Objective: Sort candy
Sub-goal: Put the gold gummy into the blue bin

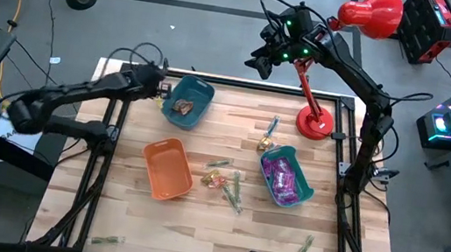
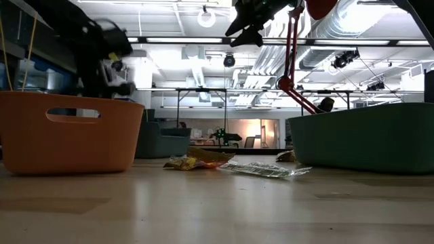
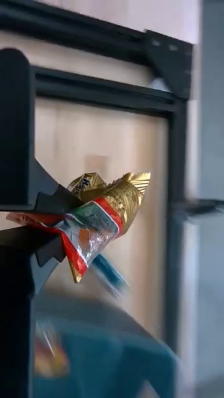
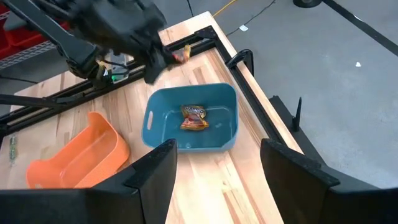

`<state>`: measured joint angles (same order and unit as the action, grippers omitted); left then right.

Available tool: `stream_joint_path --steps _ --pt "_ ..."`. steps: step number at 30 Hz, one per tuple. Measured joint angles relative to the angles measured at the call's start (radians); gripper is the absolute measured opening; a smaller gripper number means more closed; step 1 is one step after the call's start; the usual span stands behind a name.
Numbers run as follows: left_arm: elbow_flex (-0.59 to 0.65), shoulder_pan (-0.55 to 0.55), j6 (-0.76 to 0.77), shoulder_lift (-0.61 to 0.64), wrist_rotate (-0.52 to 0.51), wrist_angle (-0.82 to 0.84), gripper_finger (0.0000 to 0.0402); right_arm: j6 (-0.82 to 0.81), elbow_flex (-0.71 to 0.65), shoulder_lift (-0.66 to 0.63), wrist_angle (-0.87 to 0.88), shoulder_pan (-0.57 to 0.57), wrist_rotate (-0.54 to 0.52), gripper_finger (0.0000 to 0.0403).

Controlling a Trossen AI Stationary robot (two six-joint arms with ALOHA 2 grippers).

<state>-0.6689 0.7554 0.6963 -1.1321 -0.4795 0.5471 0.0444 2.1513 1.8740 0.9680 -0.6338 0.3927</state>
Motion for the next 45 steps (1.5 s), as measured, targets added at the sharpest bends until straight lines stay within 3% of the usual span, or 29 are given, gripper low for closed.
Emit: stream_joint_path --steps 3,8,10,16,24,28,31,33,36,40,45 --pt "0.000 -0.009 0.004 0.086 0.031 -0.087 0.0005 0.000 0.000 0.000 0.000 0.000 0.000 0.0224" --pt "-0.001 -0.064 -0.041 0.122 0.291 -0.272 0.0010 -0.002 0.000 0.000 0.000 0.000 0.000 0.0224" --pt "-0.001 -0.110 -0.056 0.104 0.343 -0.323 0.0016 -0.002 0.000 0.000 0.000 0.000 0.000 0.0224" --pt "-0.001 -0.224 -0.105 -0.005 0.314 -0.401 0.0050 -0.004 0.000 0.000 0.000 0.000 0.000 0.0224" --pt "-0.097 -0.255 -0.197 -0.081 0.328 -0.434 0.0152 -0.018 0.000 0.000 0.024 0.000 0.004 0.0224" --pt "-0.193 -0.260 -0.278 -0.081 0.392 -0.429 0.0196 0.002 0.000 0.000 0.075 -0.001 0.027 0.0224" --pt "-0.270 -0.281 -0.345 -0.073 0.495 -0.389 0.0216 0.039 0.000 0.000 0.154 0.011 0.156 0.0224" --pt "-0.311 -0.305 -0.387 -0.061 0.547 -0.353 0.0221 0.090 0.000 0.000 0.232 0.045 0.267 0.0224" --pt "-0.345 -0.352 -0.440 -0.039 0.573 -0.271 0.0222 0.148 -0.037 -0.002 0.304 0.141 0.290 0.0224" --pt "-0.349 -0.414 -0.423 0.002 0.575 -0.177 0.0218 0.176 -0.157 -0.011 0.290 0.285 0.196 0.0224" --pt "-0.349 -0.478 -0.388 0.053 0.575 -0.133 0.0216 0.087 -0.388 -0.010 0.067 0.441 0.106 0.0224"
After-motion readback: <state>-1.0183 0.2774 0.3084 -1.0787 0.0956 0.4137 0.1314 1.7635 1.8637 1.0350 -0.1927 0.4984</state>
